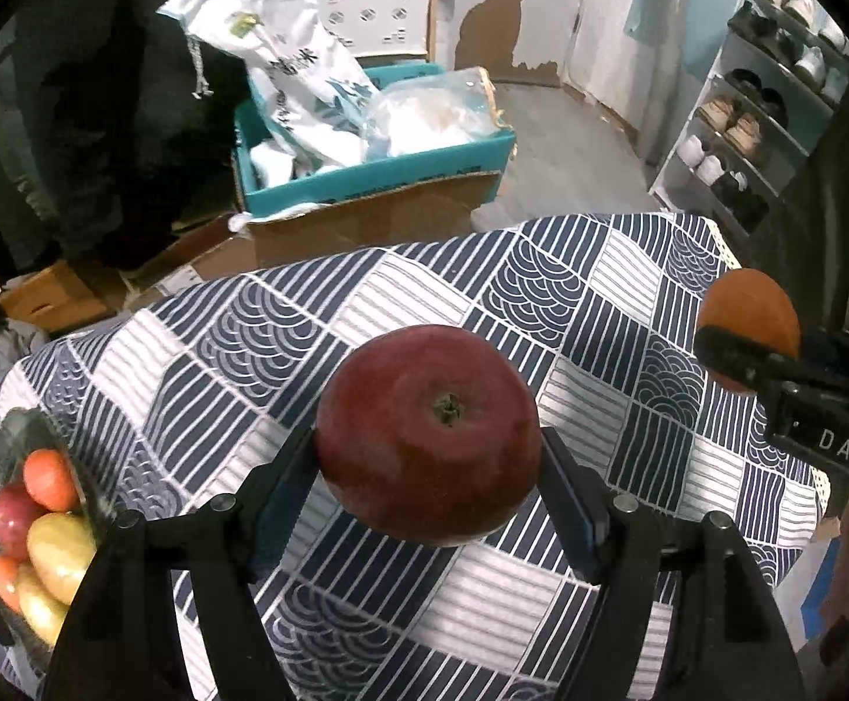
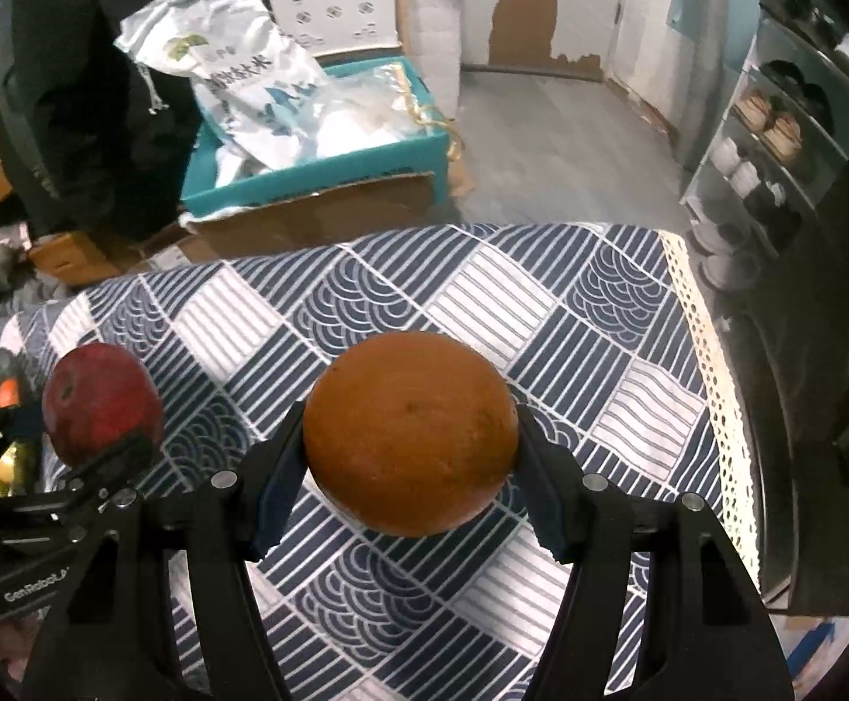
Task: Organize fruits
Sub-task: 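Lift the red apple and orange and carry both over the glass bowl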
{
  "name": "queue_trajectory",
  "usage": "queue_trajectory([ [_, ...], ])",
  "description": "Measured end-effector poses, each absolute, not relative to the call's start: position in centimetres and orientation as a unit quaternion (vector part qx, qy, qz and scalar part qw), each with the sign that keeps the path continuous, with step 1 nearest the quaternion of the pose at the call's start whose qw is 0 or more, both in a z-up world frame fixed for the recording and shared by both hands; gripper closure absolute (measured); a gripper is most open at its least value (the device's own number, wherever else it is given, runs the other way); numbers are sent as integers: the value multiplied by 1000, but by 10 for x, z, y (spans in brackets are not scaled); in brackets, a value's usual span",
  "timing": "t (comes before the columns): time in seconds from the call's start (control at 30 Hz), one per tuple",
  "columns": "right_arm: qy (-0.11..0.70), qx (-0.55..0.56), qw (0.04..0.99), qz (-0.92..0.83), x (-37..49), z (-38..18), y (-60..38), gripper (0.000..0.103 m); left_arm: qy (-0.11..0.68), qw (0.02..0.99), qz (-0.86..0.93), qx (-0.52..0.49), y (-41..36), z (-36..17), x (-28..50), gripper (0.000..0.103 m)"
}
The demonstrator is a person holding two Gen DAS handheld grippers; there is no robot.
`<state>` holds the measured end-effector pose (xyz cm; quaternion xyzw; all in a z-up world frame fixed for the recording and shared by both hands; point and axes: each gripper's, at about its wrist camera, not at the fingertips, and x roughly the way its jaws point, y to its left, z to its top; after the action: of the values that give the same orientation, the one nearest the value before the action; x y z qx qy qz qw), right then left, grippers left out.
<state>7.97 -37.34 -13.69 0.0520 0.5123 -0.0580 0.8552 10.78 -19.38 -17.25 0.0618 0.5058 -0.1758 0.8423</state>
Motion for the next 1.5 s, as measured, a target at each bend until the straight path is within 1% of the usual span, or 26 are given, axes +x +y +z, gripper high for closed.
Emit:
queue_trajectory([
  [0.63,481,21,877,0,69,-89,-317,37,476,868,-135,36,-116,-123,76,27],
  [1.07,475,-9,876,83,69,-76,-239,37,471,878,-89,8,-45,-110,59,27],
  [1.5,478,-48,864,151,75,-80,-155,37,468,883,-41,-24,23,-109,50,27],
])
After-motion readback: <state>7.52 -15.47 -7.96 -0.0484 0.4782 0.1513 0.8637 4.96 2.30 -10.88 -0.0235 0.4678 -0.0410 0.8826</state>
